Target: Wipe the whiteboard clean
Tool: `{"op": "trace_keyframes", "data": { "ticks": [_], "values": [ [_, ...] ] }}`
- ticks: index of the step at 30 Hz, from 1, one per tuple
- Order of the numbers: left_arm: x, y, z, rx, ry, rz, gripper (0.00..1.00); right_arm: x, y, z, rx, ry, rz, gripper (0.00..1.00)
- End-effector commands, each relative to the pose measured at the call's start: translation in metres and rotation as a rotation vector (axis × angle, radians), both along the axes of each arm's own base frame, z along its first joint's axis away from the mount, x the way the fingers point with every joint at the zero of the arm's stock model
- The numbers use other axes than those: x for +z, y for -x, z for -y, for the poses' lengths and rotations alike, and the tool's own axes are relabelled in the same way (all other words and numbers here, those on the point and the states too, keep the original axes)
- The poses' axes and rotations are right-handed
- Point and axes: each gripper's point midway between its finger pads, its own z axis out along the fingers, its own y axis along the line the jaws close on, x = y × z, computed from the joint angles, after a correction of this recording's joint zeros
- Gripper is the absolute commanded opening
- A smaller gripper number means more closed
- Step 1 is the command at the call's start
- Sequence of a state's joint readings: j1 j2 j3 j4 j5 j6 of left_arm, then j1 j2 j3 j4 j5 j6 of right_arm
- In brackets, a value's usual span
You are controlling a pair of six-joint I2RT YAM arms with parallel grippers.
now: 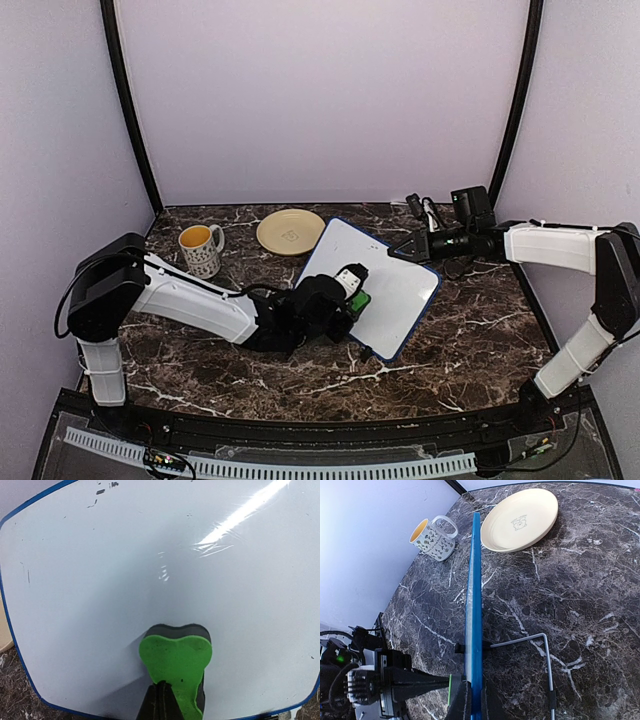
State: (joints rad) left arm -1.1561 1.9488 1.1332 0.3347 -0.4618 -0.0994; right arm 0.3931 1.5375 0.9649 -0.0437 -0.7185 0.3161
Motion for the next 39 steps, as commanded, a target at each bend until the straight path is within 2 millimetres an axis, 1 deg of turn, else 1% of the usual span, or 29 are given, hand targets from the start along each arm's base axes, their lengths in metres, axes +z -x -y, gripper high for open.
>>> {"op": "trace_keyframes", "data": {
  "ticks": [1, 5, 8, 10, 15, 16, 18, 20, 21, 22, 23, 24, 25, 26, 28, 31, 32, 35, 36, 38, 39],
  "values": [
    [0.002, -0.014, -0.016, 0.029, -0.011, 0.013, 0.0, -0.024, 0.015, -0.006, 0.029, 0.034, -0.078, 0.0],
    [0.002, -0.016, -0.013, 0.026, -0.002, 0.002, 0.0, -0.024, 0.016, -0.006, 0.031, 0.035, -0.077, 0.0],
    [0.008, -0.025, -0.014, 0.046, 0.016, -0.008, 0.0, -0.024, 0.017, -0.006, 0.035, 0.033, -0.076, 0.0],
    [0.012, -0.036, -0.019, 0.061, 0.044, -0.03, 0.0, -0.024, 0.017, -0.006, 0.039, 0.033, -0.075, 0.0],
    [0.026, -0.072, -0.042, 0.109, 0.089, -0.053, 0.0, -0.02, 0.019, -0.007, 0.053, 0.027, -0.064, 0.0],
    [0.026, -0.075, -0.046, 0.113, 0.082, -0.058, 0.0, -0.019, 0.019, -0.007, 0.056, 0.026, -0.061, 0.0],
    [0.03, -0.089, -0.056, 0.133, 0.089, -0.067, 0.0, -0.018, 0.019, -0.008, 0.059, 0.023, -0.059, 0.0],
    [0.033, -0.094, -0.055, 0.119, 0.091, -0.071, 0.0, -0.018, 0.019, -0.008, 0.062, 0.02, -0.059, 0.0],
    [0.037, -0.095, -0.05, 0.09, 0.083, -0.067, 0.0, -0.018, 0.019, -0.008, 0.064, 0.018, -0.058, 0.0],
    [0.034, -0.094, -0.044, 0.061, 0.075, -0.08, 0.0, -0.018, 0.019, -0.008, 0.067, 0.017, -0.059, 0.0],
    [0.04, -0.096, -0.038, 0.044, 0.074, -0.078, 0.0, -0.018, 0.02, -0.008, 0.069, 0.016, -0.057, 0.0],
    [0.037, -0.093, -0.031, 0.017, 0.074, -0.091, 0.0, -0.018, 0.02, -0.009, 0.07, 0.016, -0.057, 0.0],
    [0.043, -0.094, -0.025, 0.003, 0.078, -0.083, 0.0, -0.017, 0.02, -0.009, 0.072, 0.016, -0.056, 0.0],
    [0.042, -0.091, -0.019, -0.013, 0.075, -0.086, 0.0, -0.017, 0.02, -0.009, 0.071, 0.015, -0.055, 0.0],
    [0.052, -0.092, -0.006, -0.035, 0.08, -0.074, 0.0, -0.016, 0.021, -0.009, 0.076, 0.011, -0.055, 0.0],
    [0.056, -0.089, 0.006, -0.063, 0.082, -0.081, 0.0, -0.015, 0.021, -0.009, 0.08, 0.01, -0.048, 0.0],
    [0.061, -0.089, 0.01, -0.073, 0.093, -0.079, 0.0, -0.015, 0.021, -0.009, 0.081, 0.009, -0.048, 0.0],
    [0.072, -0.092, 0.012, -0.066, 0.107, -0.08, 0.0, -0.015, 0.021, -0.009, 0.082, 0.011, -0.043, 0.0],
    [0.079, -0.098, 0.01, -0.057, 0.12, -0.075, 0.0, -0.016, 0.021, -0.009, 0.082, 0.012, -0.044, 0.0],
    [0.085, -0.106, 0.004, -0.032, 0.132, -0.081, 0.0, -0.016, 0.021, -0.009, 0.082, 0.013, -0.047, 0.0],
    [0.084, -0.11, -0.001, -0.019, 0.125, -0.085, 0.0, -0.016, 0.021, -0.009, 0.082, 0.012, -0.047, 0.0]
  ]
}}
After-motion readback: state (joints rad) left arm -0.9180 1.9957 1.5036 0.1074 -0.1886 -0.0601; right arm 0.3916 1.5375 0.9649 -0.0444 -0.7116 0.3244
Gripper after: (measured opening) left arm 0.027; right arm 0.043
